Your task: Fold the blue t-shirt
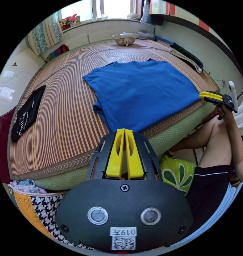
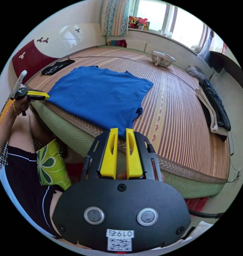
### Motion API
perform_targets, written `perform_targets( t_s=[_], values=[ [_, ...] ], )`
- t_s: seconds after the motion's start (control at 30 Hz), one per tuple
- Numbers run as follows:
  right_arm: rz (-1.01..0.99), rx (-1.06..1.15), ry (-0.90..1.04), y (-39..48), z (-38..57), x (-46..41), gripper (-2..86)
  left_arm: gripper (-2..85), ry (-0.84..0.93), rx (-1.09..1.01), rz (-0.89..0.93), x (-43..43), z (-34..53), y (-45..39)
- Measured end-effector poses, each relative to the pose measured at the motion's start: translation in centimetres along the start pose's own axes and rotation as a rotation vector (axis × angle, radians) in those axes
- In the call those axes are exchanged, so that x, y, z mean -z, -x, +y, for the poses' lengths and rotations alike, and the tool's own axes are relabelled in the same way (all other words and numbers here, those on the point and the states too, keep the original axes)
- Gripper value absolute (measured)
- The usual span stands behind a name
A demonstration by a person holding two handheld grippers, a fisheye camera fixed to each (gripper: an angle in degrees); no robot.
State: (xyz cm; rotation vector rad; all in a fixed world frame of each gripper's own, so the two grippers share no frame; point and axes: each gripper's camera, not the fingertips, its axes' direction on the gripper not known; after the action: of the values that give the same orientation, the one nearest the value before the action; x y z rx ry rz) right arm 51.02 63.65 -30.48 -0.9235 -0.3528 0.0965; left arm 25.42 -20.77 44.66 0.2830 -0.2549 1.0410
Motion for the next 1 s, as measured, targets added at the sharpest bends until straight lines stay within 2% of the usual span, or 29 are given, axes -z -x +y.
perform_targets(
  t_s=[0.37, 0.63, 0.8, 0.87, 1.0],
  values=[
    [0.062, 0.028, 0.011, -0.1, 5.3, -6.8, 4.2, 0.8, -0.049, 0.049, -0.003, -4.1, 6.8, 1.5],
    [0.130, 0.060, -0.006, -0.1, 8.9, -11.2, -0.8, 0.9, -0.060, 0.020, -0.057, -7.2, 10.4, 0.7],
    [0.133, 0.072, -0.211, 1.3, 11.5, -9.5, -0.9, 1.0, -0.234, 0.048, -0.120, -5.2, 13.6, -0.7],
    [0.031, 0.004, -0.371, 2.7, 13.8, -8.7, -0.9, 1.0, -0.329, 0.037, -0.149, -4.6, 15.0, -2.4],
    [0.003, -0.044, -0.424, 6.7, 15.9, -10.8, -0.8, 1.0, -0.383, 0.028, -0.065, -5.7, 16.8, -4.1]
  ],
)
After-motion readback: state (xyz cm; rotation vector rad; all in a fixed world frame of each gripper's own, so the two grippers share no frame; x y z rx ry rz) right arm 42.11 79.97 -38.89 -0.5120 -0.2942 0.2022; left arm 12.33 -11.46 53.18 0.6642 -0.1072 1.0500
